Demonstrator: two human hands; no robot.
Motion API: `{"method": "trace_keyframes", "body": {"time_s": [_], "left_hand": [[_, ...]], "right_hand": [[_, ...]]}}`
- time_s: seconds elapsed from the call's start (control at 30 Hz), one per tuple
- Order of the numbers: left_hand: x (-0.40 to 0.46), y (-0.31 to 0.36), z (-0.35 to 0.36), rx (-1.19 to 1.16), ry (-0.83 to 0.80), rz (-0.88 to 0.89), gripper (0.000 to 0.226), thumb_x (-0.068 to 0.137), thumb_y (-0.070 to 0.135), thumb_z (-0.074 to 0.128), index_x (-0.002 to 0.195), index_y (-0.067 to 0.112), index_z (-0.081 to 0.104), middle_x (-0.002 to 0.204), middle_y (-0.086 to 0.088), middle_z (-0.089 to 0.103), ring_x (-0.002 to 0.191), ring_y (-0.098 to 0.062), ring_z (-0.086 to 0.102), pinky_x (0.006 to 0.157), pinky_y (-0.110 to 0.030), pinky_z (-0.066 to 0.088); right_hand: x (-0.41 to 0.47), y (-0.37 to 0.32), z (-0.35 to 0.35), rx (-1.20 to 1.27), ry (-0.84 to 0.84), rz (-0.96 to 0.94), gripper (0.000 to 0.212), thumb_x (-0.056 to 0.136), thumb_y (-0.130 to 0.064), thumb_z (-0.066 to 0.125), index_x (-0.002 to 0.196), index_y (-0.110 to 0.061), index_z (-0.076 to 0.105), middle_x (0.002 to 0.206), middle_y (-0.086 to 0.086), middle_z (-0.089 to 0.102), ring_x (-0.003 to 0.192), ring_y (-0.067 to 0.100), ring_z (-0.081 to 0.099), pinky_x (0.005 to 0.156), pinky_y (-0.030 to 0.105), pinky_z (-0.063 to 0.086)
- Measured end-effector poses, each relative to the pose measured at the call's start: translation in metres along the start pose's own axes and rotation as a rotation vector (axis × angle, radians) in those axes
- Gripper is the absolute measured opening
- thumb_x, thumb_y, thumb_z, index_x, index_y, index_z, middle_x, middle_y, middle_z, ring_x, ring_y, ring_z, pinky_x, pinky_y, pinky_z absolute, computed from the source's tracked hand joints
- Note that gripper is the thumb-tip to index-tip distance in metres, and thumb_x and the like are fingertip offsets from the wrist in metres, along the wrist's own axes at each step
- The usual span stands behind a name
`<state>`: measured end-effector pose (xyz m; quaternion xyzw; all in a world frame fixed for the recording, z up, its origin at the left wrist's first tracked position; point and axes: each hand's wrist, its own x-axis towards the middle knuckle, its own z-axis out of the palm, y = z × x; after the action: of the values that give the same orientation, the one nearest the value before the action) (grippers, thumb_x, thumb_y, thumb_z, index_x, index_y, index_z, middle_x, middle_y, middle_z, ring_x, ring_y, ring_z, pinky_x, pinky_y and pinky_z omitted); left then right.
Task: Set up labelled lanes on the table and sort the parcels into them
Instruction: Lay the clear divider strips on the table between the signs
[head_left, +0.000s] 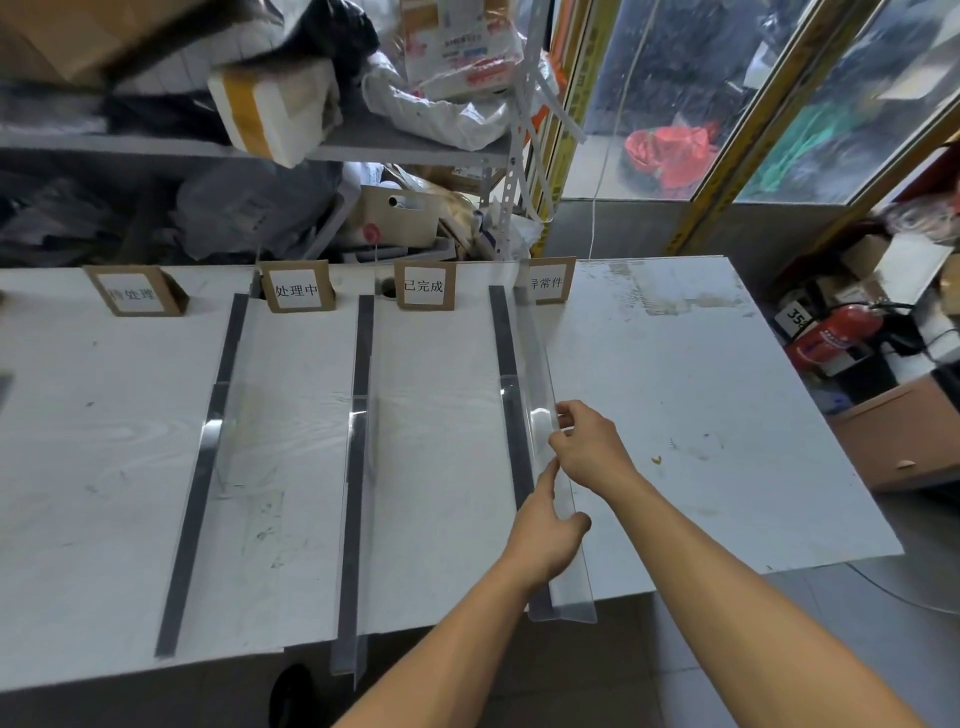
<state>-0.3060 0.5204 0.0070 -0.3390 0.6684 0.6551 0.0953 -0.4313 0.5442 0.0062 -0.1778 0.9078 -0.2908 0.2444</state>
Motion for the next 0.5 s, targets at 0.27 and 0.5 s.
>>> {"method": "trace_keyframes", "body": {"time_s": [0.27, 0.5], "left_hand": [[0.002, 0.0, 0.004, 0.011, 0.014, 0.008, 0.08, 0.094, 0.02, 0.06, 0.155, 0.041, 0.012, 0.157, -0.004, 0.035, 0.139, -0.027, 0.04, 0.108, -0.04, 0.04], [0.003, 0.003, 0.002, 0.007, 0.025, 0.015, 0.08, 0.095, 0.025, 0.063, 0.155, 0.037, 0.012, 0.16, -0.003, 0.03, 0.142, -0.027, 0.037, 0.112, -0.044, 0.037]], "right_hand": [[0.004, 0.005, -0.003, -0.022, -0.027, 0.011, 0.04, 0.098, -0.018, 0.06, 0.137, -0.018, 0.051, 0.132, 0.003, 0.061, 0.098, 0.013, 0.052, 0.072, 0.018, 0.042], [0.005, 0.011, -0.004, -0.053, -0.032, 0.041, 0.042, 0.097, -0.026, 0.061, 0.138, -0.018, 0.052, 0.134, 0.004, 0.061, 0.1, 0.012, 0.053, 0.081, 0.023, 0.043]]}}
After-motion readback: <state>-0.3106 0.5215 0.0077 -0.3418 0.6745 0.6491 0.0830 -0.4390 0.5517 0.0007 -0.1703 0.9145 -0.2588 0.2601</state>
